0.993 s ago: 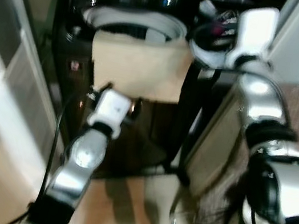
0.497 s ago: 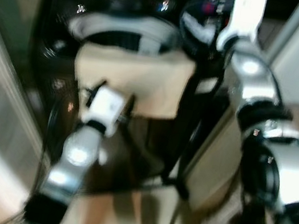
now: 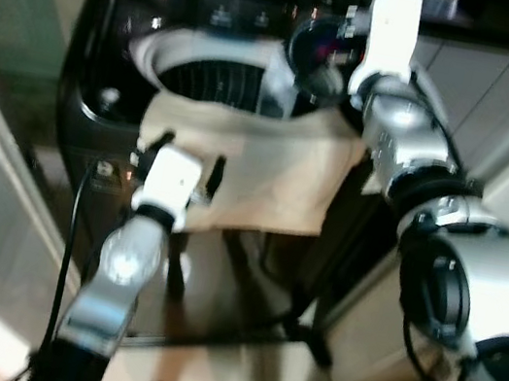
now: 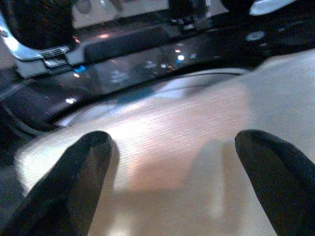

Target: Clothes washing

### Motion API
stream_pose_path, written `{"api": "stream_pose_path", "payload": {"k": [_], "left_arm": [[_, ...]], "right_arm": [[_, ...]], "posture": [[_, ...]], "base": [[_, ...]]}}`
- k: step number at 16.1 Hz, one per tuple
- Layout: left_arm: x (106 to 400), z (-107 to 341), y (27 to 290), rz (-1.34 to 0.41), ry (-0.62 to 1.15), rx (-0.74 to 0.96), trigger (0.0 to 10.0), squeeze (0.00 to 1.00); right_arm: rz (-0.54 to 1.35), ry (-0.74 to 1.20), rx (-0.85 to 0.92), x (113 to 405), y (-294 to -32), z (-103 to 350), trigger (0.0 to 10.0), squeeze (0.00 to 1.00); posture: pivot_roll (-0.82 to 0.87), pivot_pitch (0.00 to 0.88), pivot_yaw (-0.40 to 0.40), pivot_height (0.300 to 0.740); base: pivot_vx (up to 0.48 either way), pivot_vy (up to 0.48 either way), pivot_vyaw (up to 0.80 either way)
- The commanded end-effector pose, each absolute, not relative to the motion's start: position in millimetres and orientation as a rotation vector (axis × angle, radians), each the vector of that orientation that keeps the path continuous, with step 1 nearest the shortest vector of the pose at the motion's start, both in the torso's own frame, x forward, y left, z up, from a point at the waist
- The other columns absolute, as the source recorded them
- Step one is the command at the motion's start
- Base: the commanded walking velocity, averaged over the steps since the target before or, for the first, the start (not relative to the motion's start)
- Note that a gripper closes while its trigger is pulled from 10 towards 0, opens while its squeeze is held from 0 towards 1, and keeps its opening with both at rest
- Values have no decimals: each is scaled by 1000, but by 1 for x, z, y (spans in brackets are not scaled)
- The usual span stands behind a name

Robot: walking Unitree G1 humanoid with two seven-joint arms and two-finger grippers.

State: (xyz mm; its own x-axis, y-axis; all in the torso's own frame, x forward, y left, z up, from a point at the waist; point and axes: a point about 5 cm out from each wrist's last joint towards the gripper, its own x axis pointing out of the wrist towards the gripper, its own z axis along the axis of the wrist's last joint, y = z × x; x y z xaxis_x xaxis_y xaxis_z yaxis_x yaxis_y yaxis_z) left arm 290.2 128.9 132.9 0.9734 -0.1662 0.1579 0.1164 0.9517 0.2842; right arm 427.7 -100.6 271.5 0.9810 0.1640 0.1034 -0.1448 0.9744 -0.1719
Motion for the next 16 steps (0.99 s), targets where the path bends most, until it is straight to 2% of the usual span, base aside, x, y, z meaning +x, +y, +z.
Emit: {"api": "stream_pose_path", "payload": {"k": [1, 2, 3, 4, 7, 9, 13, 14, 16], "left_arm": [[285, 135, 128, -142, -180, 273, 10000, 0], [283, 135, 132, -118, -180, 276, 10000, 0], [281, 135, 136, -100, -176, 280, 10000, 0], [280, 134, 138, -89, -174, 281, 10000, 0], [274, 135, 140, -65, -170, 287, 10000, 0], [268, 133, 141, -58, -157, 288, 10000, 0], [263, 131, 143, -51, -140, 298, 10000, 0], [264, 132, 145, -48, -138, 301, 10000, 0], [265, 132, 143, -57, -130, 306, 10000, 0]], "right_arm": [[135, -102, -181, 429, -96, 279, 10000, 0], [139, -59, -125, 428, -94, 273, 10000, 0], [143, -33, -88, 428, -92, 268, 10000, 996], [146, -5, -59, 427, -89, 262, 10000, 1000], [188, -17, -164, 425, -77, 256, 10000, 1000], [165, -33, -234, 425, -78, 254, 10000, 1000], [178, -4, -255, 423, -76, 245, 10000, 1000], [157, 11, -181, 424, -79, 245, 10000, 0], [144, -10, -139, 425, -81, 252, 10000, 0]], "posture": [[229, 28, -80, 740], [259, 35, -97, 740], [268, 36, -103, 740], [283, 38, -114, 740], [306, 53, -129, 740], [319, 69, -134, 740], [331, 75, -133, 740], [330, 74, -131, 740], [320, 72, -123, 740]], "base": [[0, 0, 0], [0, 0, 0], [0, 0, 0], [0, 0, 0], [0, 0, 0], [0, 0, 0], [0, 0, 0], [0, 0, 0], [0, 0, 0]]}}
